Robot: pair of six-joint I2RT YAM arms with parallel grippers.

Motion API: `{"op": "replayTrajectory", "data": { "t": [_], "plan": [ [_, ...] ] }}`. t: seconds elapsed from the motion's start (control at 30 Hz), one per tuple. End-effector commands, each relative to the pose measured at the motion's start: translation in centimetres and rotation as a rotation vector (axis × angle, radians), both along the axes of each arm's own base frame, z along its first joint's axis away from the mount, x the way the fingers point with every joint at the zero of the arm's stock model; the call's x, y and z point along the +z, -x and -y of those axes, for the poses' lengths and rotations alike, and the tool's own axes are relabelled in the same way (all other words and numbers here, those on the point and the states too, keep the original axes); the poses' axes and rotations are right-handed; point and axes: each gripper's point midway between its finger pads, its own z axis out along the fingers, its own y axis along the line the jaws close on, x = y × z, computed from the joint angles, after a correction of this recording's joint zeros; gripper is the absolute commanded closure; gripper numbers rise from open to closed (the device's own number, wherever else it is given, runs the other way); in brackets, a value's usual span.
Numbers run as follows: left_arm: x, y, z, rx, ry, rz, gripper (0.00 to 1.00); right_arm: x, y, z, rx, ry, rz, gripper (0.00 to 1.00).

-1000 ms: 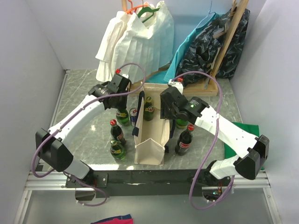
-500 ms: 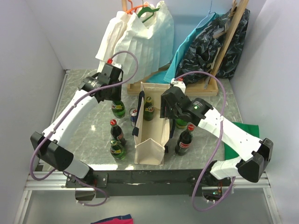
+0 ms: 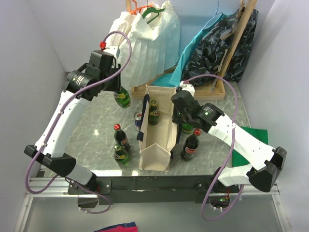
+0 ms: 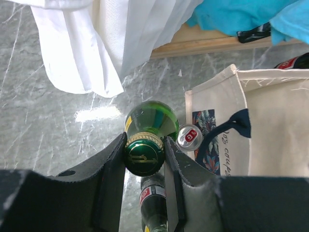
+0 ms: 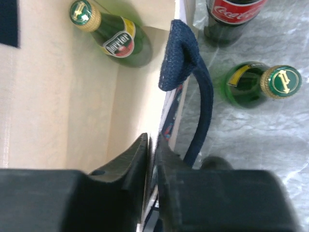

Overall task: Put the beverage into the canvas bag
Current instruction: Place the drink in the canvas bag.

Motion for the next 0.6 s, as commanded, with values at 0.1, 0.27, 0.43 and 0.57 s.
{"op": "replayTrajectory", "data": {
  "t": [0.1,0.27,0.43,0.57],
  "plan": [
    [7.2,-0.1,0.9,-0.041,0.131,0.201,0.99,1.2,-0.1,0.7,-0.028,-0.001,0.045,0.97],
    [9.4,0.4,1.0,-0.058,0.169,0.256,0.99,1.5,-0.4,1.6,-0.052,0.055,0.044,1.0],
    [12.3,1.2,1.4,-0.098,0.237,0.346,0.99,1.9,-0.6,2.6,-0.084,0.108,0.05,1.0],
    [13.7,1.5,1.8,-0.134,0.253,0.385,0.99,1.9,-0.7,2.8,-0.094,0.116,0.056,1.0]
  ]
}}
